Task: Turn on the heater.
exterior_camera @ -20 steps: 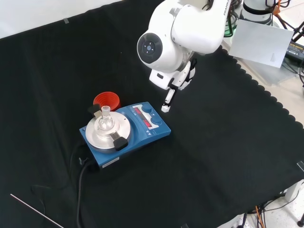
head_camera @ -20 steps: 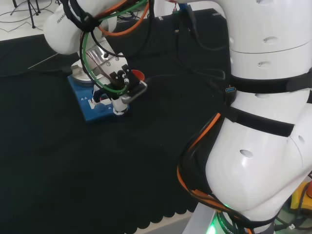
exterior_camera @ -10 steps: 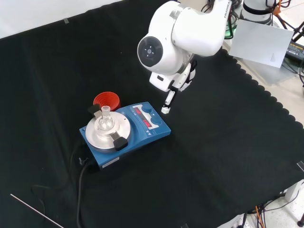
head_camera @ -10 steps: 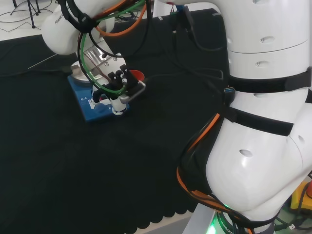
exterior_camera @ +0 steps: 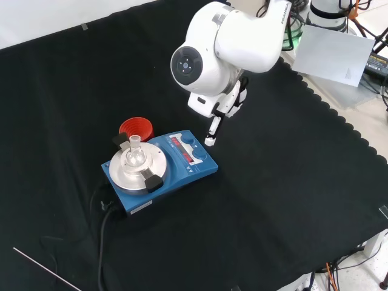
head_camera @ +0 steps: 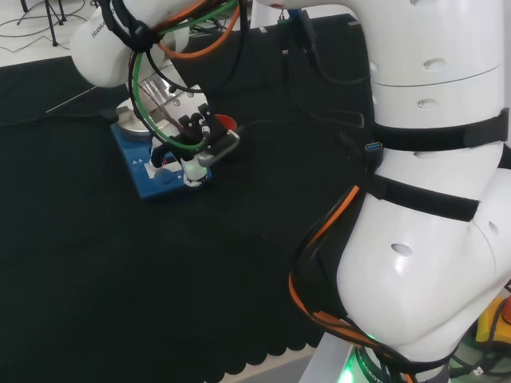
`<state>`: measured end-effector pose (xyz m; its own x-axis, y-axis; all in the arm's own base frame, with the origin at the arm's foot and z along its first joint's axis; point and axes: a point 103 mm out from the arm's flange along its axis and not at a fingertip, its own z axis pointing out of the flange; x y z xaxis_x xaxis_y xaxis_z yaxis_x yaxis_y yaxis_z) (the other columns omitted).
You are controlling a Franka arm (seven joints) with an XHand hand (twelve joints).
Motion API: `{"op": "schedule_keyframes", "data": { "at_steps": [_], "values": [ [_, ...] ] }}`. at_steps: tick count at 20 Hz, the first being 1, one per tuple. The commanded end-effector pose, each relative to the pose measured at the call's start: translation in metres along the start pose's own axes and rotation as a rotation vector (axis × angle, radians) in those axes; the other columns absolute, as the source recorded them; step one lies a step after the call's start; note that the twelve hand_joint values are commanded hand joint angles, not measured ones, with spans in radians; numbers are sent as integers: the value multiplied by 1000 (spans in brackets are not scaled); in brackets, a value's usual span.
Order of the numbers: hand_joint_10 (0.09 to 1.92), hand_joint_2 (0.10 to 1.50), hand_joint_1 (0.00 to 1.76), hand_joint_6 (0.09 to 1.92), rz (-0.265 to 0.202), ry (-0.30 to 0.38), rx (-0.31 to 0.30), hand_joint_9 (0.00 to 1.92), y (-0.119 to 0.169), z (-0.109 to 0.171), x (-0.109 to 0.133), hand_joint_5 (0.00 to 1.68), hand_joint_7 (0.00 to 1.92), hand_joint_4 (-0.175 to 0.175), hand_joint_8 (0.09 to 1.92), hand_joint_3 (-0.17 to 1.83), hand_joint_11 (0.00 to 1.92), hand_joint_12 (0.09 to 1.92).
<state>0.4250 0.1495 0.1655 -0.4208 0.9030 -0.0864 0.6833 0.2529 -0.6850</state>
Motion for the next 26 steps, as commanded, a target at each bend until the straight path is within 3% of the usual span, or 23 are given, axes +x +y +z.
{"op": "schedule_keyframes", "data": {
  "at_steps": [1, 6, 17, 20, 26],
  "values": [
    [1735, 676, 1459, 87, 19, -1, 20, 1805, 10, 1, -14, 306, 1669, -15, 1869, 1057, 1667, 1421],
    [1736, 675, 1459, 87, 46, -11, 28, 1805, 13, -6, -3, 311, 1669, -14, 1870, 1059, 1667, 1421],
    [1737, 673, 1459, 87, 35, 20, 48, 1804, 22, 1, -22, 322, 1669, -14, 1871, 1064, 1665, 1421],
    [1738, 673, 1459, 87, 43, -13, 58, 1804, 22, -2, -17, 327, 1669, -14, 1870, 1065, 1664, 1421],
    [1738, 672, 1459, 87, 36, 7, 64, 1804, 24, 1, -16, 335, 1668, -14, 1870, 1066, 1663, 1421]
  ]
}}
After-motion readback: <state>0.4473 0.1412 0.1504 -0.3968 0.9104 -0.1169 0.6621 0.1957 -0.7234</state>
